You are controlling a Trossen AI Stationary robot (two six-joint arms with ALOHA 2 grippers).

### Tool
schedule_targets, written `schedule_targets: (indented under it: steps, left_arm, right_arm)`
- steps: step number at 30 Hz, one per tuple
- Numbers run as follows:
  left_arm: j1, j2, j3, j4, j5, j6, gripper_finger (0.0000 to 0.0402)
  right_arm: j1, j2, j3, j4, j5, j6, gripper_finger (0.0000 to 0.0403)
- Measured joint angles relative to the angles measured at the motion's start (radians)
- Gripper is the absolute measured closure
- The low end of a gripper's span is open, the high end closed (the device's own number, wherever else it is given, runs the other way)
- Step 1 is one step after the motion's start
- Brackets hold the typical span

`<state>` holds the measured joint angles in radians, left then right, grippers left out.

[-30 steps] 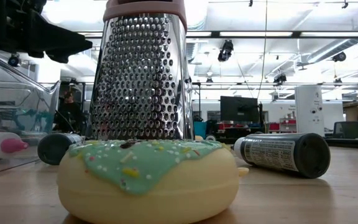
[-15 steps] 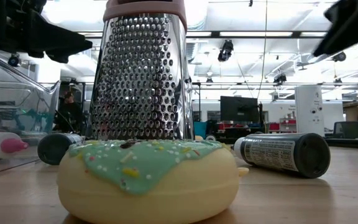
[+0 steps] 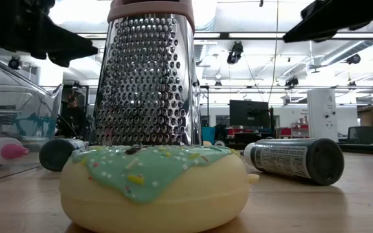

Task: Pick & Place Food Item
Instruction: Put the black donut into the red bin

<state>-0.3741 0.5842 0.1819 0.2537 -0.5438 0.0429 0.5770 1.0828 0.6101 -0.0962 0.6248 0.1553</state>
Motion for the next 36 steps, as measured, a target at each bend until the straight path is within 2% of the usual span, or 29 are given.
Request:
schedule_targets:
  steps: [6,14,22,29,33,36]
  left_arm:
    - [0.014,0.001,0.114,-0.264,-0.108,-0.109,0.0225]
    - [0.101,0.016,0.229,-0.521,-0.112,-0.239,0.0225]
    - [0.202,0.06,0.239,-0.53,-0.095,-0.265,0.0225]
    - [0.235,0.094,0.239,-0.463,-0.064,-0.227,0.0225]
    - [0.25,0.102,0.239,-0.45,-0.028,-0.212,0.0225]
    - [0.268,0.116,0.239,-0.45,0.007,-0.212,0.0225]
  right_arm:
    - [-0.12,-0.043,-0.114,0.189,-0.135,-0.114,0.0223]
    - [-0.249,-0.069,-0.177,0.252,-0.297,-0.208,0.0223]
    - [-0.42,-0.074,-0.227,0.348,-0.428,-0.328,0.0225]
    - [-0.678,-0.058,-0.304,0.557,-0.709,-0.362,0.0225]
    - [-0.816,-0.014,-0.301,0.593,-0.868,-0.36,0.0225]
    - [-0.878,0.044,-0.266,0.593,-0.948,-0.361,0.0225]
